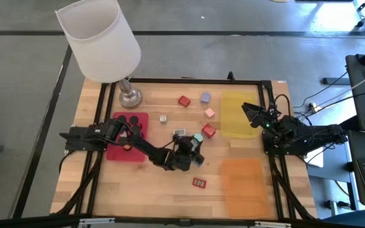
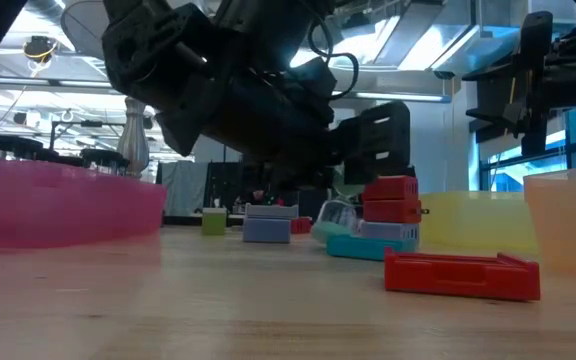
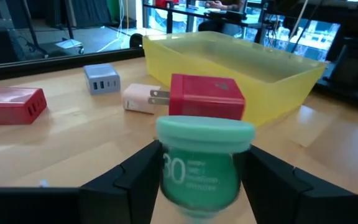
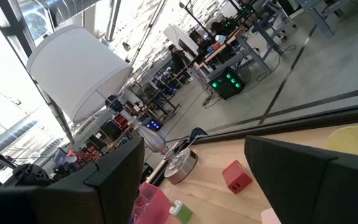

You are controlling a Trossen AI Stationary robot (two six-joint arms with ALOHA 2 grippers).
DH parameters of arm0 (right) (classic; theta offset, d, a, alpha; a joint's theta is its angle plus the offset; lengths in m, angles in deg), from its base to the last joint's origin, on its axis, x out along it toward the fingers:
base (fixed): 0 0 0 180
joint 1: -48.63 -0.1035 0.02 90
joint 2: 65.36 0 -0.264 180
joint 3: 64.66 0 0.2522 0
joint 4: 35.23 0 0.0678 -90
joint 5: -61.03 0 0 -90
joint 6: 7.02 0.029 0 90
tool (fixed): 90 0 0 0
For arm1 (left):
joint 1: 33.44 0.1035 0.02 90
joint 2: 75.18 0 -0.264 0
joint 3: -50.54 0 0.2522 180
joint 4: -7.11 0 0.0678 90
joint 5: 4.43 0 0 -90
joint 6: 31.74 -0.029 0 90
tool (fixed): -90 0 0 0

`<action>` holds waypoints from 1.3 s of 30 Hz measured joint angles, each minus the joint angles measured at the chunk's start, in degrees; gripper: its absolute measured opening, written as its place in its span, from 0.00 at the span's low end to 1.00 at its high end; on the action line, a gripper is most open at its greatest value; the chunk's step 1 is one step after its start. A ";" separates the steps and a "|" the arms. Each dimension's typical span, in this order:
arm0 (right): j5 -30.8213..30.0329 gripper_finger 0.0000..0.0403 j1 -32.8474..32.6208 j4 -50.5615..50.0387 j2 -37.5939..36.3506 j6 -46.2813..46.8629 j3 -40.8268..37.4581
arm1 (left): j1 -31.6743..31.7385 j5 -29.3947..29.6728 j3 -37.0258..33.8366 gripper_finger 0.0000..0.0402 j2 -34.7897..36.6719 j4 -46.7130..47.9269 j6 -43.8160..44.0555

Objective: Pick & Place Office items
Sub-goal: Put the light blue hourglass timer into the red bin

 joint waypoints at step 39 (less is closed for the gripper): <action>-0.01 0.70 0.02 -0.02 0.00 0.00 -0.01 | 7.70 -42.40 19.28 0.71 12.85 61.85 15.72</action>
